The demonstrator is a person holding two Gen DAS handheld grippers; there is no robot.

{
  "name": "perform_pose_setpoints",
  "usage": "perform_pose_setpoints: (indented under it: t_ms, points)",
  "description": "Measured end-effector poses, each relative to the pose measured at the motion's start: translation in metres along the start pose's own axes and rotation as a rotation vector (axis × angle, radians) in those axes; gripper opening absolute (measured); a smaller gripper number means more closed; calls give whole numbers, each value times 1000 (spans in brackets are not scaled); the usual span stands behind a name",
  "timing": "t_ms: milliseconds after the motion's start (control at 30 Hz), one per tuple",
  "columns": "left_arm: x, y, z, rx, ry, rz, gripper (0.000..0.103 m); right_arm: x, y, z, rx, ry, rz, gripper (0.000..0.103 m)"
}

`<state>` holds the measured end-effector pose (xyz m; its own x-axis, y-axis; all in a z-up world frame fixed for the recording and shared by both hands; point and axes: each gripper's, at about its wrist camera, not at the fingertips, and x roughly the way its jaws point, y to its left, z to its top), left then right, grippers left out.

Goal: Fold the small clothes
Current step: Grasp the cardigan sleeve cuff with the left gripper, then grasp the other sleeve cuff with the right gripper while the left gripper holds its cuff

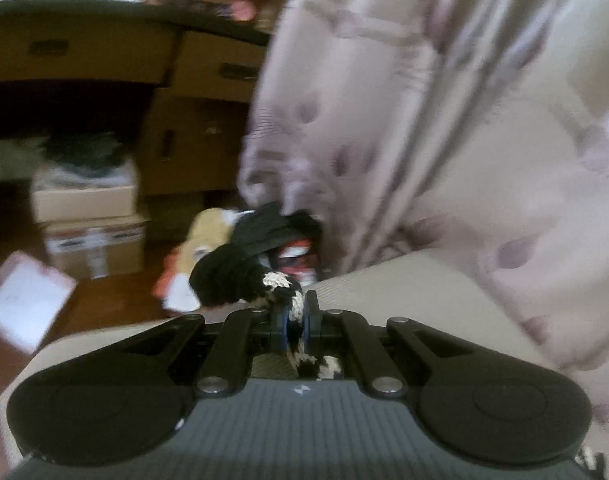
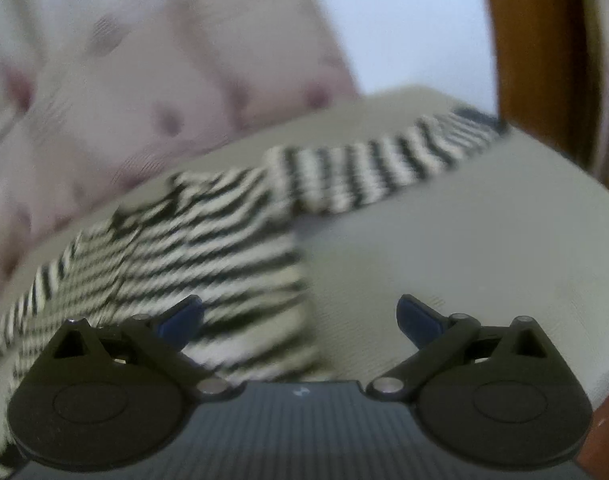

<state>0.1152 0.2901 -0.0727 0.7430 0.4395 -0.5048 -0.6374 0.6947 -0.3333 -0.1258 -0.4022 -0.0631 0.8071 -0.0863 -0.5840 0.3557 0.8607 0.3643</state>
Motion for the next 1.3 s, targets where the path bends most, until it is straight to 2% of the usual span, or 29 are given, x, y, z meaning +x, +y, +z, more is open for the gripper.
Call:
perform_pose_setpoints:
  t_ms: [67, 100, 133, 167, 200, 233, 267, 333, 367, 400, 533, 667, 833, 900, 967, 1000, 1033, 1067, 1100, 1167, 1300]
  points:
    - [-5, 4, -12, 13, -20, 53, 11, 11, -40, 17, 89, -12, -2, 103]
    - [-7, 3, -18, 24, -23, 55, 14, 18, -59, 25, 136, -14, -8, 103]
    - [-12, 2, -21, 39, -32, 58, 24, 24, -79, 33, 186, -21, -5, 103]
    - [-20, -2, -27, 61, -49, 69, 42, 32, -99, 42, 235, -32, 0, 103]
    - [-25, -7, -31, 81, -68, 84, 52, 39, -116, 51, 279, -39, -4, 103]
    - [-34, -12, -37, 96, -91, 89, 68, 47, -133, 60, 316, -38, -10, 103]
    - [-44, -18, -44, 110, -120, 80, 74, 55, -145, 69, 340, -38, -7, 103]
    - [-61, -30, -61, 166, -167, 39, 79, 76, -166, 86, 363, -45, 8, 102]
    - [-68, -38, -69, 202, -173, 18, 89, 84, -172, 93, 362, -51, 9, 102]
    - [-73, -46, -77, 230, -169, 3, 94, 95, -180, 101, 366, -49, -4, 102]
    - [-76, -61, -106, 273, -131, -77, 96, 133, -210, 112, 372, -55, -24, 103]
    - [-66, -74, -129, 341, -79, -88, 96, 163, -225, 124, 378, -57, 33, 103]
    - [-63, -78, -138, 375, -53, -98, 97, 182, -236, 131, 383, -93, 97, 102]
    - [-62, -80, -141, 391, -44, -82, 98, 189, -239, 134, 377, -112, 108, 93]
    - [-60, -82, -141, 403, -33, -66, 99, 195, -242, 136, 387, -120, 116, 67]
    - [-59, -83, -142, 408, -25, -62, 99, 198, -246, 136, 402, -119, 127, 57]
    - [-58, -83, -142, 412, -18, -57, 99, 200, -250, 135, 418, -119, 129, 37]
    - [-57, -83, -143, 415, -12, -49, 99, 203, -255, 134, 437, -120, 129, 27]
    - [-57, -84, -143, 418, -8, -42, 99, 206, -260, 132, 463, -122, 141, 24]
    - [-54, -87, -142, 425, 0, -31, 99, 209, -269, 131, 498, -115, 145, 8]
    - [-53, -88, -142, 432, 3, -17, 102, 196, -281, 120, 562, -159, 175, 7]
